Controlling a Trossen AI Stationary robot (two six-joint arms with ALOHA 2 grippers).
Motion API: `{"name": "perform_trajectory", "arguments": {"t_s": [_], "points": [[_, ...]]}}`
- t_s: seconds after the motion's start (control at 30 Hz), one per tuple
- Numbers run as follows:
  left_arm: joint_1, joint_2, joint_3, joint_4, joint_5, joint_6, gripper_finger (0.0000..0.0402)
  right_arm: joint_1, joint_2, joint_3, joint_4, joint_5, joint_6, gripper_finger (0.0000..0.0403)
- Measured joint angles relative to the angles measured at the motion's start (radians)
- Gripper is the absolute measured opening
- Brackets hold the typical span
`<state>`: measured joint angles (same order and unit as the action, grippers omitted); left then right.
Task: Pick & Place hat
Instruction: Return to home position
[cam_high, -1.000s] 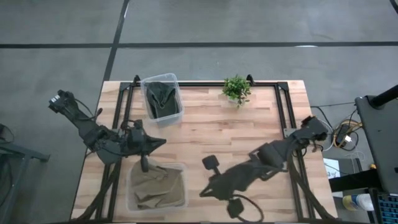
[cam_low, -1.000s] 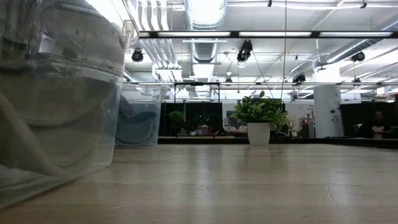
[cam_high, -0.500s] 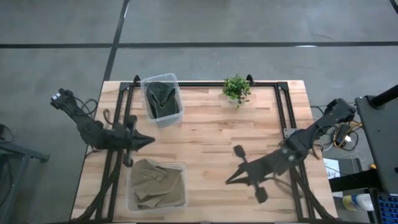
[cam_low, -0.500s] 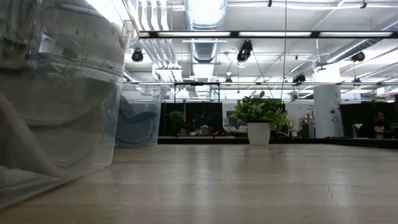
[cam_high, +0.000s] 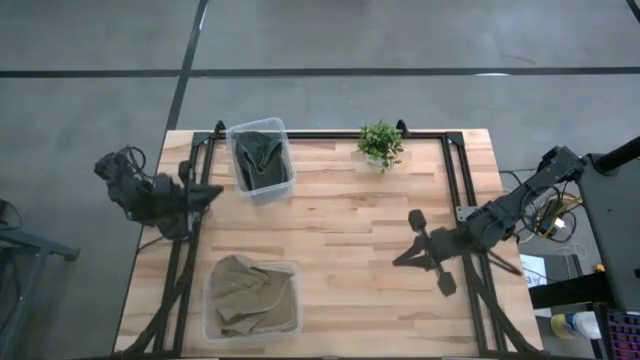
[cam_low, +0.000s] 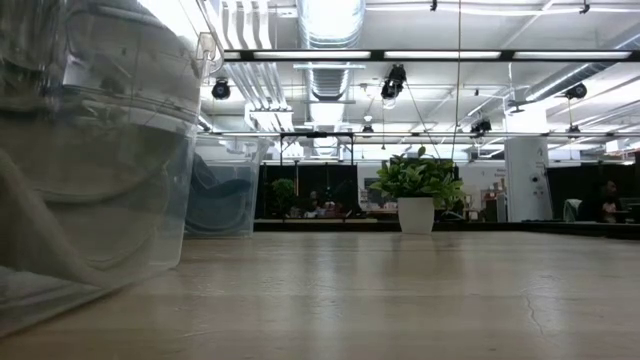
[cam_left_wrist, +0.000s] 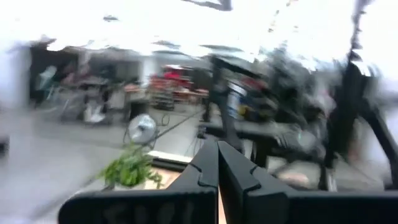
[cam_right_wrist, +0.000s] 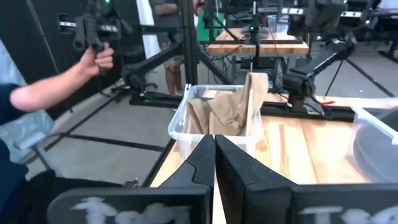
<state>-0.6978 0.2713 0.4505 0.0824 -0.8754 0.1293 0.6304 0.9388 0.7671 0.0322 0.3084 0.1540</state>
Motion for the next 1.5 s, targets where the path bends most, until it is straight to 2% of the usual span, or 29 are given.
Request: {"name": "perform_trajectory", "arguments": {"t_s": [0.07,0.13,0.33,0.5,0.6,0.87,1.07,1.33,1.5], "points": [[0.000,-0.041,-0.020,-0.004,-0.052,-0.104,0.0000,0.006,-0.046,-0.039,0.005,0.002,0.017,0.0008],[0.000,-0.077,-0.045,-0.023,-0.044,-0.114,0.0000,0.014,-0.087,-0.083,0.006,0.002,0.014,0.0008],[0.000,-0.171,-0.117,-0.033,0.187,-0.053,0.0000,0.015,-0.159,-0.218,0.062,0.002,-0.061,0.0008],[0.001,-0.237,-0.170,-0.082,0.216,-0.096,0.0000,0.016,-0.183,-0.317,0.210,-0.003,-0.174,0.0009],[0.000,-0.271,-0.205,-0.096,0.269,-0.102,0.0000,0.015,-0.203,-0.356,0.239,-0.019,-0.187,0.0009],[0.001,-0.270,-0.225,-0.106,0.333,-0.105,0.0000,0.016,-0.285,-0.439,0.267,-0.157,-0.219,0.0009],[0.001,-0.270,-0.246,-0.110,0.400,-0.110,0.0000,0.015,-0.346,-0.555,0.349,-0.153,-0.245,0.0009],[0.001,-0.271,-0.257,-0.140,0.395,-0.126,0.0000,0.015,-0.447,-0.672,0.376,-0.072,-0.244,0.0009],[0.002,-0.271,-0.252,-0.194,0.382,-0.168,0.0000,0.014,-0.562,-0.719,0.381,-0.069,-0.290,0.0009]]}}
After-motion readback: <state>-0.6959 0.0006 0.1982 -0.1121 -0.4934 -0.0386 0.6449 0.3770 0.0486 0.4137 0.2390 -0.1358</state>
